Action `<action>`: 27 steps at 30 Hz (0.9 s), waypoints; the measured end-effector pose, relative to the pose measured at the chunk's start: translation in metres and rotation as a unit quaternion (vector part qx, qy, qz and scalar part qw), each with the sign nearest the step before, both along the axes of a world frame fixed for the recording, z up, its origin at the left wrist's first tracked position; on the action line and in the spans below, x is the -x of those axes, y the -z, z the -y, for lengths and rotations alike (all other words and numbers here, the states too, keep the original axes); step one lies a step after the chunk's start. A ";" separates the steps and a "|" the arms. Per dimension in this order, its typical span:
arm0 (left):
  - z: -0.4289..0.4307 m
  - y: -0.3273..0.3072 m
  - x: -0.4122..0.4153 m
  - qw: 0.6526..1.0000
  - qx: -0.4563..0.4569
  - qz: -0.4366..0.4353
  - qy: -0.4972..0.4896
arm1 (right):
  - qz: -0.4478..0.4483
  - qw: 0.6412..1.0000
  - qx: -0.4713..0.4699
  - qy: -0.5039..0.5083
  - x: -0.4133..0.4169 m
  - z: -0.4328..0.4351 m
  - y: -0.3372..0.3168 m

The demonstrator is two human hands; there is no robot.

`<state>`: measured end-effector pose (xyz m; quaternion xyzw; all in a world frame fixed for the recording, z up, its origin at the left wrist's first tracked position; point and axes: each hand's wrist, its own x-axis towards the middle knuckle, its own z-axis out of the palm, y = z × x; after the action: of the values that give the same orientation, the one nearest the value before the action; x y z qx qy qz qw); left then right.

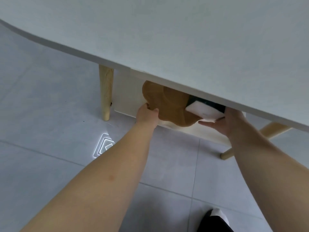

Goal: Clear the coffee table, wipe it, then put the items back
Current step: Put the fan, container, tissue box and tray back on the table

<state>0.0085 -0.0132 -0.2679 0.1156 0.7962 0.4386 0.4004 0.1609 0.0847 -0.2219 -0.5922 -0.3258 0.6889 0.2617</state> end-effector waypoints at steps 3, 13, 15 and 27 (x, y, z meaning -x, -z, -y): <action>0.020 -0.002 -0.002 1.000 0.013 -0.015 -0.005 | -0.001 1.000 0.001 -0.023 -0.006 0.017 -0.011; 0.029 -0.023 -0.009 0.976 0.108 -0.168 0.081 | 0.023 1.000 0.013 -0.013 -0.011 0.036 -0.021; 0.026 -0.033 -0.020 0.966 0.021 -0.243 0.089 | 0.026 0.999 0.028 -0.022 -0.012 0.039 -0.025; 0.101 -0.122 -0.081 0.957 -0.060 0.262 0.110 | 0.088 0.957 0.046 -0.271 -0.062 0.106 -0.097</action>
<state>0.0894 -0.1141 -0.1461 0.1071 0.6181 0.4535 0.6331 0.2225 -0.0215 -0.1253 -0.5510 -0.4639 0.6937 0.0081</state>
